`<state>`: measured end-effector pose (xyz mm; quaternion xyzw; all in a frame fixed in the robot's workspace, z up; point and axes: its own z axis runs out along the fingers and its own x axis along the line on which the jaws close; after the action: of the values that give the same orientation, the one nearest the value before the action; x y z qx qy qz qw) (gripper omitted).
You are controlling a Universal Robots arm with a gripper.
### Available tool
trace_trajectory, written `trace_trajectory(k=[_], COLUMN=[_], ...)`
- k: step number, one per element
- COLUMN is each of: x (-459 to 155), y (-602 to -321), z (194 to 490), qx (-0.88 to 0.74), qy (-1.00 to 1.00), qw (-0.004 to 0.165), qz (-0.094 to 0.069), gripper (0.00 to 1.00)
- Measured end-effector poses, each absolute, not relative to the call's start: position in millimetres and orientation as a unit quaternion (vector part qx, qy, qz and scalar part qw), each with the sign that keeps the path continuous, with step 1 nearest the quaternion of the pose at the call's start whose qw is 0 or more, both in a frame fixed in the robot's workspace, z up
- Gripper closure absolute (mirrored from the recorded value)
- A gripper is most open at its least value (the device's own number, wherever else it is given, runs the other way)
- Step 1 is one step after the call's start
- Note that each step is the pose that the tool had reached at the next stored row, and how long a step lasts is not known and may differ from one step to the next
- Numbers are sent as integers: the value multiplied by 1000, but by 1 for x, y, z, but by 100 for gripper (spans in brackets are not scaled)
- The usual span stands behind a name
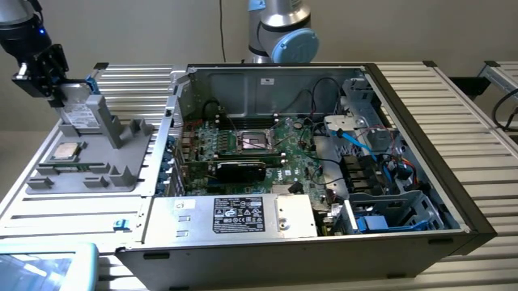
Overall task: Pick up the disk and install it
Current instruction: 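Pick up the disk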
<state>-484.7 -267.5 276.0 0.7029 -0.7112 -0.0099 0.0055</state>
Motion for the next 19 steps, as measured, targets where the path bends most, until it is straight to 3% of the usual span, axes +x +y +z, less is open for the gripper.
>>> trace_trajectory(k=[15,17,18,19], x=[-485,-485,-485,-485], y=[-268,-268,-268,-268], z=[274,274,274,274], qx=[705,705,705,705], qy=[-709,-709,-709,-709], qw=[4,3,3,3], qz=[-9,-8,-8,-8], gripper=[48,50,62,62])
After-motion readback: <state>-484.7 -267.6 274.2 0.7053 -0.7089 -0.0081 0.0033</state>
